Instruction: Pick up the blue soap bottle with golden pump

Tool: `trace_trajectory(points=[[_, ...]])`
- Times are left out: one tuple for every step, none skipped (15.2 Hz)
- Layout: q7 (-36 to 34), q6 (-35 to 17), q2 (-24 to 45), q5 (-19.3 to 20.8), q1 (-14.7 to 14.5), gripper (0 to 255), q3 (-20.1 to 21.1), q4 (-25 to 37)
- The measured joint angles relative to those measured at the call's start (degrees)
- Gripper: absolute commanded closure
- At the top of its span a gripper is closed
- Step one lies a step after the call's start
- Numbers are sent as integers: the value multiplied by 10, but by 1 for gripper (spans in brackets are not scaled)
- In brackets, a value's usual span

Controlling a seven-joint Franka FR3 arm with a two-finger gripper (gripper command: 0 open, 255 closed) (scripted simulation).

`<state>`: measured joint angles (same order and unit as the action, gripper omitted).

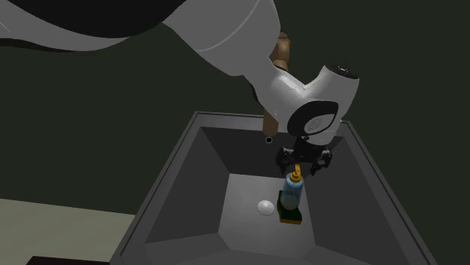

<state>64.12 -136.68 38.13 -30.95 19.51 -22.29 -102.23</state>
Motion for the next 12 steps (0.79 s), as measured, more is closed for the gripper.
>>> trace_trajectory(points=[[1,-1,1,-1,0,255,0,0],[1,-2,1,-1,1,255,1,0],[1,-2,1,-1,1,255,1,0],[1,-2,1,-1,1,255,1,0],[1,-2,1,-1,1,255,1,0],[1,-2,1,-1,1,255,1,0],[1,-3,1,-1,1,255,1,0],[2,-3,1,-1,1,255,1,-1],[2,-3,1,-1,1,255,1,-1],[1,-2,2,-1,1,255,1,0],[1,0,-1,0,0,255,0,0],[-1,3,-4,2,0,255,-2,-1]])
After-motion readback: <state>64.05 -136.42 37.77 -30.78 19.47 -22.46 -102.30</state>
